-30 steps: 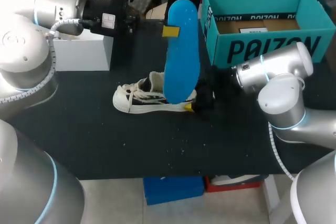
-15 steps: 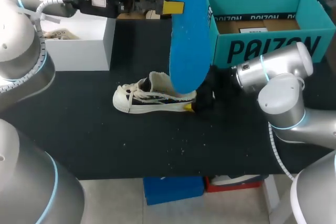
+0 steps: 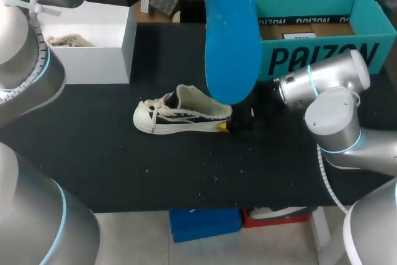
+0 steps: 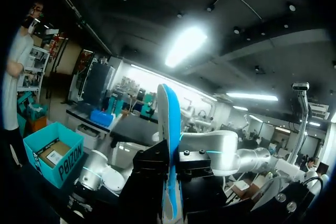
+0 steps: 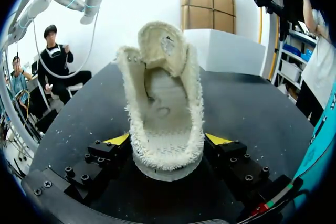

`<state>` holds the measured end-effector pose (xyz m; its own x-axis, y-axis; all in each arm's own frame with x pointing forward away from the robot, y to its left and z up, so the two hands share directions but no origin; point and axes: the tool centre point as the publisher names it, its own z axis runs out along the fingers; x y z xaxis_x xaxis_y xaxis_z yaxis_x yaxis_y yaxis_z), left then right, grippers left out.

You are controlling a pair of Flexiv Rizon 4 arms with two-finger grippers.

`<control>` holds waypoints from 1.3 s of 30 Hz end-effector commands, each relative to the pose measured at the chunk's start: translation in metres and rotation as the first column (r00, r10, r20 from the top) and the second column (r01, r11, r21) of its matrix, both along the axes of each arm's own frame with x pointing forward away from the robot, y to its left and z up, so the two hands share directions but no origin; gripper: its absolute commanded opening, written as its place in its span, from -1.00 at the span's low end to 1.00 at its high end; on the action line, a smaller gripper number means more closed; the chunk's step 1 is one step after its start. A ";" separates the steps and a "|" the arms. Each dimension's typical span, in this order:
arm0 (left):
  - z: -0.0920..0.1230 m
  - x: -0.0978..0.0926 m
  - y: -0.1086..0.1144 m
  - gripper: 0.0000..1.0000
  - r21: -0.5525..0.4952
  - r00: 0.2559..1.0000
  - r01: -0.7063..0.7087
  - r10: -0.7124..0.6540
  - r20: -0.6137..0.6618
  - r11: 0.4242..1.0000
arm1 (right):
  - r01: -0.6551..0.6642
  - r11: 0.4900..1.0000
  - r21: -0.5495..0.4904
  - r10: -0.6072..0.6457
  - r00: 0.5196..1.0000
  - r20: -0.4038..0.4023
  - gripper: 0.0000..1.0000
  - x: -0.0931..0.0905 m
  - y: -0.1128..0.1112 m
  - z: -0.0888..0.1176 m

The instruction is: Take the shoe out of the shoebox, open the shoe tongue, remove and reinsert the insole, then place the shoe into the shoebox

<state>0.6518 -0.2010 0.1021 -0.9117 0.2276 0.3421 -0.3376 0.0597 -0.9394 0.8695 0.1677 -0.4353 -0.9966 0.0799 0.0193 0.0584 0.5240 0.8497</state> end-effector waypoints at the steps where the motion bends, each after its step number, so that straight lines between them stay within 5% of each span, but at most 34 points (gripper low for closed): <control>1: 0.000 -0.002 -0.001 -1.00 -0.003 1.000 -0.006 0.006 -0.001 1.000 | 0.002 1.000 -0.002 -0.002 1.000 0.000 -1.00 -0.001 0.002 -0.002; 3: 0.000 -0.002 -0.001 -1.00 -0.003 1.000 -0.006 0.006 -0.001 1.000 | 0.002 1.000 -0.002 -0.002 1.000 0.000 -0.21 -0.001 0.002 -0.002; 5: 0.000 -0.002 -0.001 -1.00 -0.003 1.000 -0.006 0.006 -0.001 1.000 | 0.000 1.000 -0.010 0.000 1.000 -0.002 1.00 -0.001 0.001 0.000; 14: 0.000 -0.002 -0.001 -1.00 -0.003 1.000 -0.006 0.006 -0.001 1.000 | -0.002 0.997 -0.081 0.001 1.000 -0.014 1.00 0.001 -0.011 0.009; 22: 0.000 -0.002 -0.001 -1.00 -0.003 1.000 -0.006 0.006 -0.001 1.000 | -0.015 0.966 -0.258 0.003 0.999 -0.047 1.00 0.002 -0.021 0.022; 39: 0.000 -0.002 -0.001 -1.00 -0.003 1.000 -0.006 0.006 -0.001 1.000 | -0.076 0.763 -0.642 0.050 0.997 -0.059 1.00 0.009 -0.010 0.043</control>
<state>0.6498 -0.2006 0.1027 -0.9120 0.2239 0.3437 -0.3401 0.0559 -0.9387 0.8778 0.1544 -0.3968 -0.9996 0.0217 0.0186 0.0282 0.8501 0.5258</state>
